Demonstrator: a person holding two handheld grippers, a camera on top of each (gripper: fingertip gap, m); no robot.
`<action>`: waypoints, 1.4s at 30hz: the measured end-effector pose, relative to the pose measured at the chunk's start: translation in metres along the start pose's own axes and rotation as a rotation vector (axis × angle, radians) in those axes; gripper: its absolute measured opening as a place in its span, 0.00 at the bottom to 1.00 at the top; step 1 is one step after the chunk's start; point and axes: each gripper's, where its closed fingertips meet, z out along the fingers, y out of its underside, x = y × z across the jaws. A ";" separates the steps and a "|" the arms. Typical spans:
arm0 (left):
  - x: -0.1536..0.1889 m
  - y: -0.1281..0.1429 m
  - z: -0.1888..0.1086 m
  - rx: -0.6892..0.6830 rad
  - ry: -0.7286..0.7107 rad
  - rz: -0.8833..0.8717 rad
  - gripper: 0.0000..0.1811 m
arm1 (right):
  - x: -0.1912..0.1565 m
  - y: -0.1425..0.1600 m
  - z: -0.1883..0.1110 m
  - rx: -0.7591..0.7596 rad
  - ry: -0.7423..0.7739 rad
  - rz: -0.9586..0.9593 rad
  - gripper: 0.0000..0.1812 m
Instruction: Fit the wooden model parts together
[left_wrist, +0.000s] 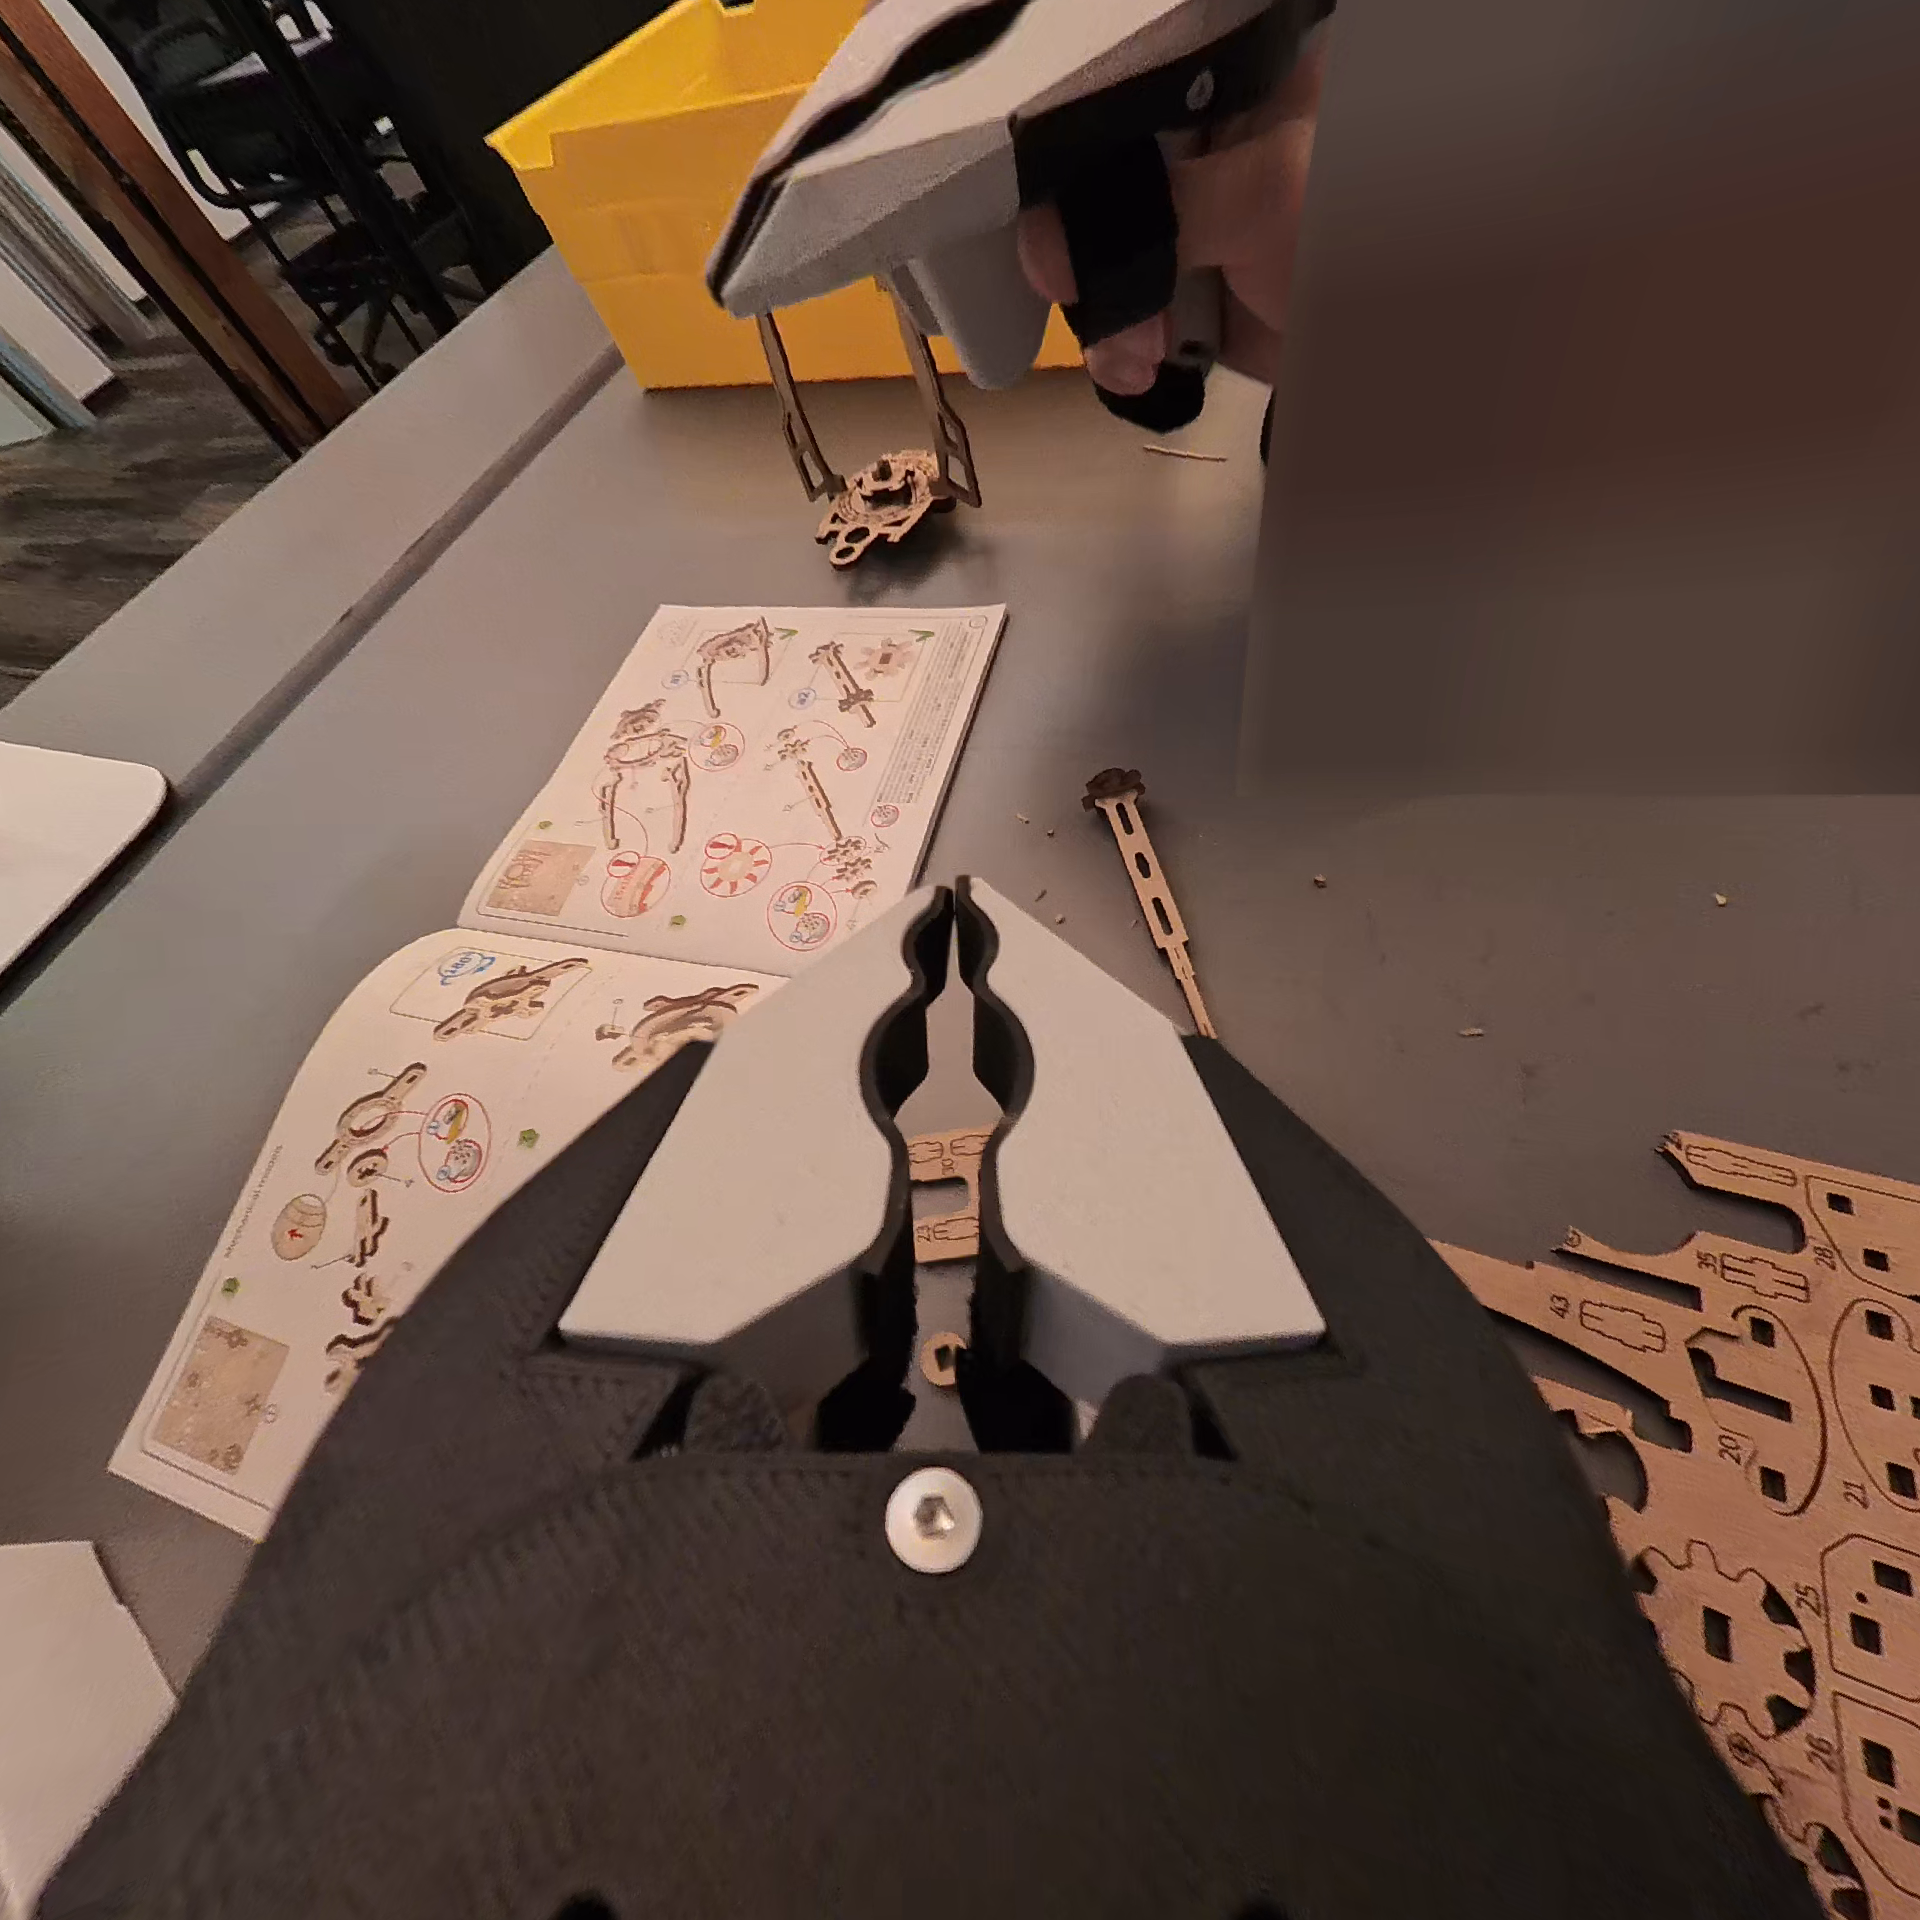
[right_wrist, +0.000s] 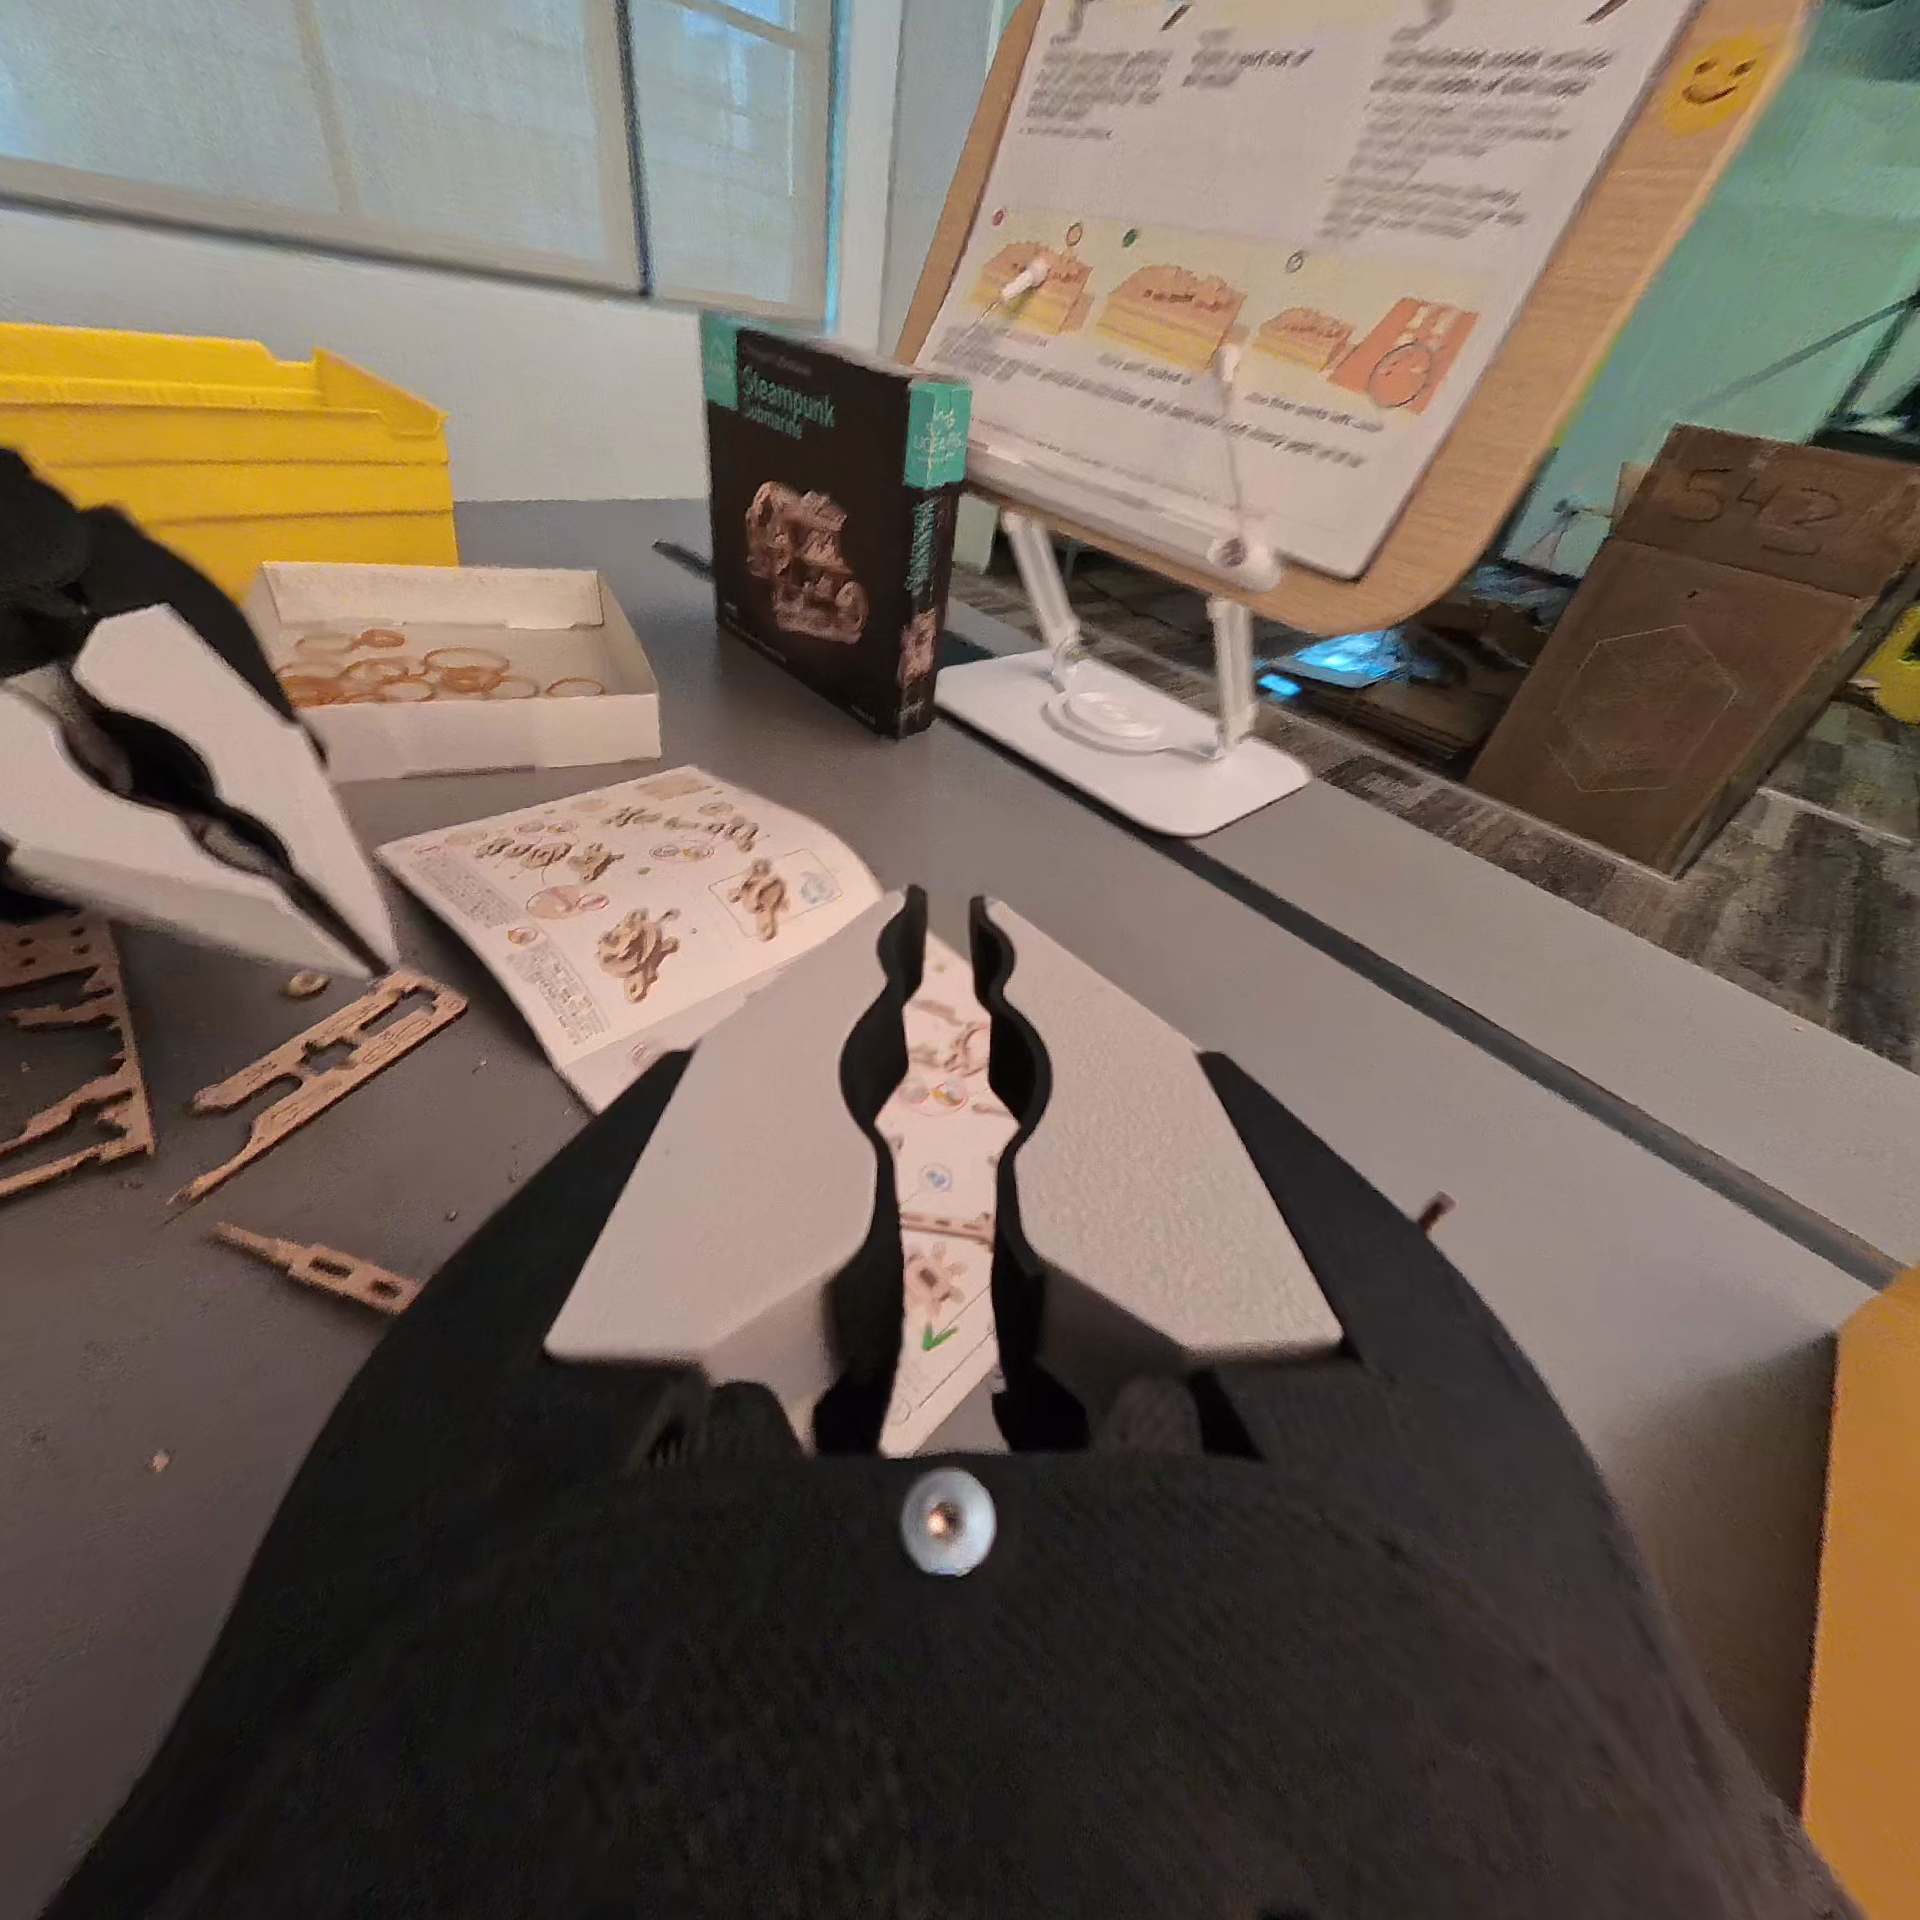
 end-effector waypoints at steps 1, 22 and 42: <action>0.002 0.001 0.001 -0.008 0.010 -0.004 0.00 | -0.005 0.005 0.002 -0.049 -0.038 -0.017 0.03; 0.005 0.006 0.002 -0.039 0.048 -0.057 0.05 | -0.110 0.093 -0.023 -0.537 -0.683 -0.142 0.19; -0.057 -0.021 -0.049 0.186 -0.098 -0.242 0.04 | -0.109 0.073 -0.022 -0.407 -0.698 -0.148 0.07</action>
